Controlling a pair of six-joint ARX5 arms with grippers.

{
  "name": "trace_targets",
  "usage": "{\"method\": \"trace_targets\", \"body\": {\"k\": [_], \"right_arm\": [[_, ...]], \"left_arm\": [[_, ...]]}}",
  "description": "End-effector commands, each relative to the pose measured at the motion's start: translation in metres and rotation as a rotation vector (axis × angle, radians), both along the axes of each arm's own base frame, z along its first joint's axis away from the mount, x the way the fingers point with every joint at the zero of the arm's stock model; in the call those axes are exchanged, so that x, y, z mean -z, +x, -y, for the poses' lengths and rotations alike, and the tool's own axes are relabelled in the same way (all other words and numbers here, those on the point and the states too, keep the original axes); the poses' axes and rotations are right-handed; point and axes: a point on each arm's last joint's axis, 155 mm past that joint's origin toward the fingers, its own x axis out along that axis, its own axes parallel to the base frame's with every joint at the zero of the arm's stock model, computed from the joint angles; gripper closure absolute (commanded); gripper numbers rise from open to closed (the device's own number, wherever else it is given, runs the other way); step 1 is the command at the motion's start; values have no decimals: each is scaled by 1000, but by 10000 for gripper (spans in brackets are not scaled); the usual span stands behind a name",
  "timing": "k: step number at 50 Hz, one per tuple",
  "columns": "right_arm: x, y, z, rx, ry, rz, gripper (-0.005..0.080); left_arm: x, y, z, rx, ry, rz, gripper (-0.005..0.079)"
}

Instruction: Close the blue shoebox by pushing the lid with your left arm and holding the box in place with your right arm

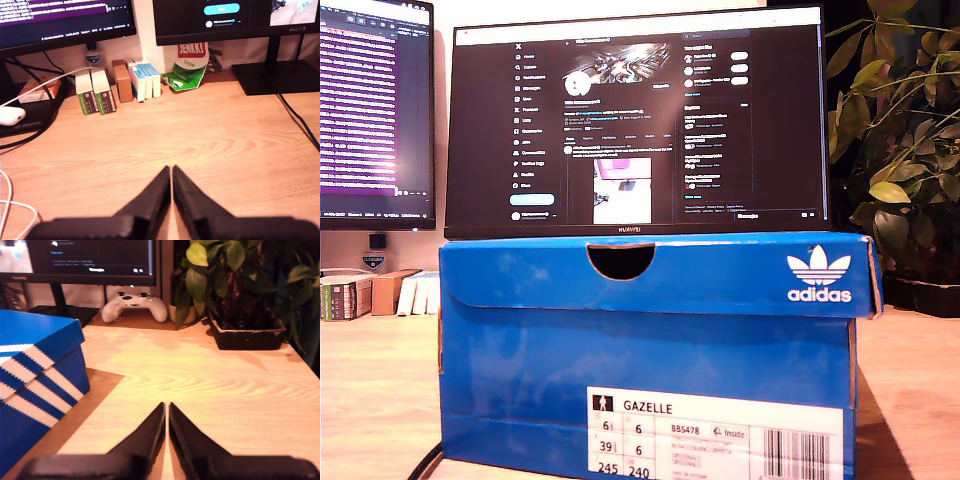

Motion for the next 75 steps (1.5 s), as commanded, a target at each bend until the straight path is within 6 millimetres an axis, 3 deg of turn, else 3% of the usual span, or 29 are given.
{"method": "trace_targets", "body": {"k": [1,40,58,75], "right_arm": [[3,1,-1,0,25,-1,763],[2,1,-1,4,43,3,763],[1,1,-5,-13,42,7,763],[1,0,-9,-27,42,7,763]], "left_arm": [[15,0,1,2,6,-31,761],[15,0,-1,-2,6,-31,761],[15,1,-29,-116,4,-31,761],[15,1,-33,-131,4,-32,761]]}}
